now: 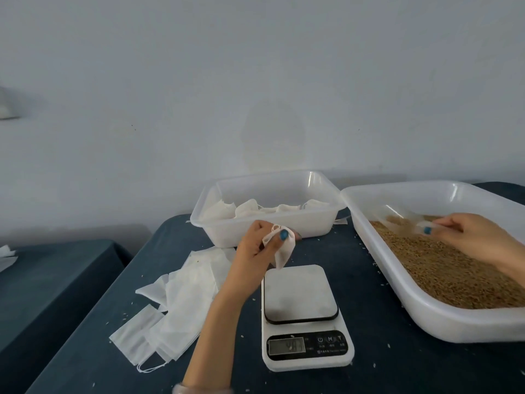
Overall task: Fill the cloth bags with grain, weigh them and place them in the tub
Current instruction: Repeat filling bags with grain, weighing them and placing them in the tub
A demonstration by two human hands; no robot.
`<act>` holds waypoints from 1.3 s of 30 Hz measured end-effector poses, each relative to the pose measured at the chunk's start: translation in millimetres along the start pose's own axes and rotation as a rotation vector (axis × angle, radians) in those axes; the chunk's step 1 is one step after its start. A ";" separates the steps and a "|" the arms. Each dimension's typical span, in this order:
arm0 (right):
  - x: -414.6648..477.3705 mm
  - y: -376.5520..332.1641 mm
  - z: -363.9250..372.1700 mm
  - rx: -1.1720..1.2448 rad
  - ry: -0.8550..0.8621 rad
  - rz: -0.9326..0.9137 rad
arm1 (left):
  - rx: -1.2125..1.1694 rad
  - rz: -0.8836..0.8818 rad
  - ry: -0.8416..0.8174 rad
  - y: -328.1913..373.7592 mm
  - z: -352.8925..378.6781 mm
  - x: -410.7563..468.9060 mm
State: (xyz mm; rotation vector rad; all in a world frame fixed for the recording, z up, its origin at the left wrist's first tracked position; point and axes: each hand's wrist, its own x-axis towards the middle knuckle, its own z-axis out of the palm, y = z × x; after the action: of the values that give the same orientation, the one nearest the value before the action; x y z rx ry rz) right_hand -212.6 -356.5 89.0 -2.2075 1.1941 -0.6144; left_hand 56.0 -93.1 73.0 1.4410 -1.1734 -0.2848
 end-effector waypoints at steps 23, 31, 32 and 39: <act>-80.0 -115.3 79.7 0.203 0.085 -0.596 | 0.039 -0.116 -0.025 -39.1 -12.7 -13.8; -54.0 -95.2 155.1 0.489 0.107 -0.299 | 0.172 -0.169 0.235 -51.2 -18.0 -12.1; -49.3 -86.3 160.0 0.520 0.126 -0.228 | 0.199 -0.181 0.255 -53.3 -19.2 -12.0; -39.9 -58.1 169.3 0.617 0.167 -0.026 | 0.329 -0.247 0.321 -65.0 -21.2 -10.7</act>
State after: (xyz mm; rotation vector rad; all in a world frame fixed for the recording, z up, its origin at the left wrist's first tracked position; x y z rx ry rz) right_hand -92.6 -253.8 -4.1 -1.6734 0.8930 -1.0356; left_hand 98.0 -85.3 18.6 1.8469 -0.8044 -0.0238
